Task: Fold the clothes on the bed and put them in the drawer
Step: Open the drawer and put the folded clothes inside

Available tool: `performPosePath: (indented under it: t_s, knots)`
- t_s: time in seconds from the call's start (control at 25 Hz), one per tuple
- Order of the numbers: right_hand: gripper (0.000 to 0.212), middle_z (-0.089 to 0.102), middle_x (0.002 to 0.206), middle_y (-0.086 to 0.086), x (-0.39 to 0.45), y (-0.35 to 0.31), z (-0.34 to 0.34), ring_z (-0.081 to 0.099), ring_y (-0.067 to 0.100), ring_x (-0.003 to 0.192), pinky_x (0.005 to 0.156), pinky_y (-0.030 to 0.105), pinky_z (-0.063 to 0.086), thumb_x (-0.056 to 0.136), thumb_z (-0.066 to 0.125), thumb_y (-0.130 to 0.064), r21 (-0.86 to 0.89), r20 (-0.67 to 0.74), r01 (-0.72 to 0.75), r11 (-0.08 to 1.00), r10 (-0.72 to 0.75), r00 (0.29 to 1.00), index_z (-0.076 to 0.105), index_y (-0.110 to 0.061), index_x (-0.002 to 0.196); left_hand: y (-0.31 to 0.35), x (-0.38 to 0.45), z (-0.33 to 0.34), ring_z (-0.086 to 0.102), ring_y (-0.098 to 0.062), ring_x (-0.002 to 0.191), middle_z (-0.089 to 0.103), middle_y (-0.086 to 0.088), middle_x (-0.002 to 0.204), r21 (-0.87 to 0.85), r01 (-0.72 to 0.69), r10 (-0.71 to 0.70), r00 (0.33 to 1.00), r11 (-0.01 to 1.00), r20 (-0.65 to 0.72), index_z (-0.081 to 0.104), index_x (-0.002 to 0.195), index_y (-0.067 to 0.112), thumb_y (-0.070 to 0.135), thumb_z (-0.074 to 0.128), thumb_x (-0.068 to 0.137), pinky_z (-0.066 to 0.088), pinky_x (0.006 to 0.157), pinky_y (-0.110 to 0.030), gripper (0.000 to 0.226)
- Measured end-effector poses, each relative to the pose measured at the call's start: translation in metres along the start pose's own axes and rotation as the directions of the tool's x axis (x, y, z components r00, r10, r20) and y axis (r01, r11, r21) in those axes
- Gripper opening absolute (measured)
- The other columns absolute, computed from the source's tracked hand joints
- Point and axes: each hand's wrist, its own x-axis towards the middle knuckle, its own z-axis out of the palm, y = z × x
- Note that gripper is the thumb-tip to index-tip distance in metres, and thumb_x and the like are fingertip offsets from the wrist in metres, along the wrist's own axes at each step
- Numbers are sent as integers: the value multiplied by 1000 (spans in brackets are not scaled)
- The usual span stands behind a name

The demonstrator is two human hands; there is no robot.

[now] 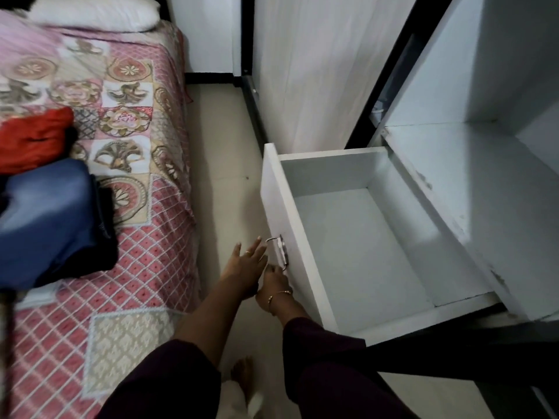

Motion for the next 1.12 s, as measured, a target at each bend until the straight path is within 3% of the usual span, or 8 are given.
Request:
performPosePath:
  t_s: [0.16, 0.52, 0.68, 0.76, 0.84, 0.92, 1.0, 1.12]
  knots:
    - [71, 9, 156, 5, -13, -9, 20, 29, 27, 137, 106, 37, 33, 89, 57, -13, 25, -53, -59, 998, 60, 997, 16, -11, 148, -2, -44, 19, -14, -25, 145, 0, -9, 159, -201, 151, -153, 988, 968, 4, 16, 149, 8, 20, 48, 93, 2, 116, -51, 66]
    - [37, 36, 136, 13, -44, -76, 75, 48, 30, 119, 97, 30, 40, 91, 49, -12, 143, 37, 109, 984, -116, 993, 49, -7, 128, -44, -134, 76, -5, -27, 146, 12, -4, 158, -423, 414, -466, 885, 806, -21, 20, 148, 13, 26, 41, 97, 6, 117, -44, 57]
    - [20, 58, 111, 15, -46, -114, 103, 57, 27, 105, 72, 23, 35, 88, 51, -9, 157, 102, 135, 978, -152, 983, 62, -2, 103, -85, -186, 105, 25, -37, 140, 40, -17, 143, -655, 534, -697, 717, 535, 16, 44, 135, 3, 24, 55, 89, 28, 109, -42, 52]
    - [13, 63, 95, 14, -49, -142, 119, 57, 23, 93, 65, 21, 30, 88, 50, -7, 229, 104, 117, 966, -143, 984, 63, -3, 89, -114, -207, 123, 54, -47, 110, 60, -29, 113, -742, 527, -806, 592, 413, -28, 60, 113, -8, 22, 59, 76, 46, 90, -49, 48]
    - [17, 64, 97, 18, -48, -168, 130, 55, 23, 88, 66, 24, 32, 89, 52, -9, 335, 98, 89, 938, -129, 987, 63, 2, 96, -145, -223, 127, 61, -49, 85, 63, -31, 93, -792, 541, -872, 489, 283, 22, 64, 97, -11, 24, 57, 68, 51, 72, -51, 46]
    - [16, 57, 88, 14, -36, -213, 152, 50, 20, 82, 63, 26, 32, 91, 53, -13, 439, 98, 63, 896, -117, 988, 61, 0, 94, -204, -244, 134, 59, -48, 85, 61, -32, 97, -821, 544, -915, 398, 175, 69, 63, 99, -10, 23, 57, 75, 50, 70, -50, 41]
    - [16, 53, 91, 8, -14, -257, 172, 48, 16, 85, 65, 23, 33, 93, 53, -24, 530, 53, 28, 848, -66, 996, 55, -8, 92, -267, -253, 150, 55, -48, 94, 58, -32, 107, -812, 549, -948, 319, 196, -13, 61, 106, -10, 15, 61, 85, 46, 78, -50, 33]
    - [53, 54, 123, 15, 37, -307, 202, 52, 28, 113, 95, 34, 42, 88, 59, -41, 646, -41, -22, 763, 63, 997, 51, 1, 119, -347, -253, 167, 47, -44, 113, 52, -29, 122, -808, 507, -903, 424, 300, -70, 54, 120, -11, 9, 56, 92, 35, 97, -46, 35]
